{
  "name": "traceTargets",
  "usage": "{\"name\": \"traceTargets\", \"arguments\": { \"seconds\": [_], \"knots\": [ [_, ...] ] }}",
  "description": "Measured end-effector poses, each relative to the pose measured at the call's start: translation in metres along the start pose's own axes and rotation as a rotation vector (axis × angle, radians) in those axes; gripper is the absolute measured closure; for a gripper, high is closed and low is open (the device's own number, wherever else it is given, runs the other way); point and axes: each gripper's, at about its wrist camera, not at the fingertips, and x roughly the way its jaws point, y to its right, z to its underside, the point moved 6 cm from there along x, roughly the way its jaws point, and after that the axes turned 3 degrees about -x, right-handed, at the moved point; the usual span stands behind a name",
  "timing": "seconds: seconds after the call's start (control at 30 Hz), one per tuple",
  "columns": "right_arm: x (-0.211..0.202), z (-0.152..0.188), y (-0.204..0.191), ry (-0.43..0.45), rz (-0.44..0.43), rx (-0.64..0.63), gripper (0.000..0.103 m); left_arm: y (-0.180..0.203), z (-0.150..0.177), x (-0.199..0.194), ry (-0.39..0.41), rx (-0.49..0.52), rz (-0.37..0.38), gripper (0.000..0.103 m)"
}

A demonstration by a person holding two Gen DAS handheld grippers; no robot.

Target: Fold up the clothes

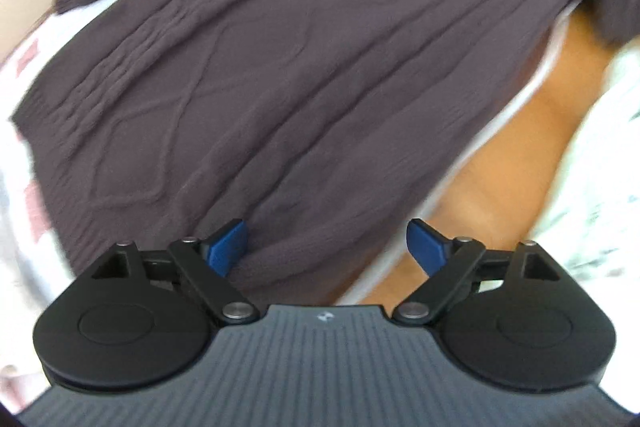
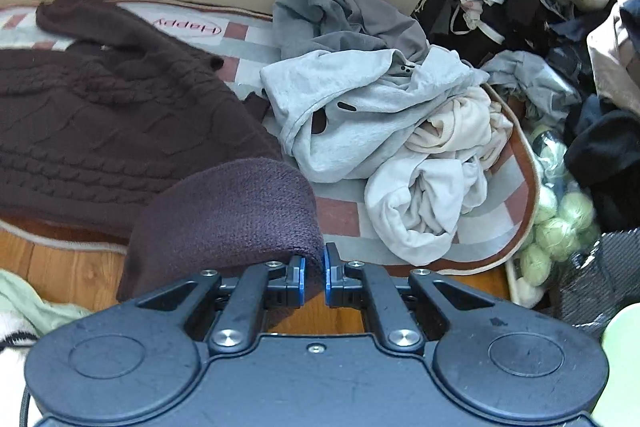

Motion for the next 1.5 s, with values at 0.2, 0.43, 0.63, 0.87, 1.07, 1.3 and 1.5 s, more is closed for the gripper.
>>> {"name": "traceTargets", "arguments": {
  "seconds": [0.2, 0.43, 0.63, 0.87, 1.07, 1.3, 1.5],
  "knots": [
    [0.001, -0.015, -0.005, 0.091, -0.009, -0.003, 0.094, -0.041, -0.003, -0.013, 0.048, -0.308, 0.039, 0.093],
    [-0.016, -0.014, -0.004, 0.085, -0.108, -0.042, 0.095, -0.048, 0.01, -0.093, 0.162, -0.391, 0.066, 0.096],
    [-0.036, 0.001, -0.008, 0.006, -0.183, -0.05, 0.095, -0.039, 0.041, -0.153, 0.175, -0.419, 0.014, 0.096],
    [0.003, -0.002, -0.077, -0.074, -0.4, -0.177, 0.089, -0.056, 0.092, -0.065, -0.126, -0.636, 0.069, 0.103],
    [-0.007, -0.047, -0.136, -0.051, -0.749, -0.194, 0.062, -0.069, 0.036, -0.109, 0.066, -0.523, 0.101, 0.049],
    [0.052, -0.161, -0.134, 0.096, -0.678, -0.108, 0.045, -0.139, -0.067, -0.077, 0.235, -0.411, 0.013, 0.031],
    [0.208, -0.228, -0.087, -0.026, -0.536, 0.349, 0.049, -0.202, -0.118, -0.019, 0.245, -0.49, -0.017, 0.034]
  ]
}}
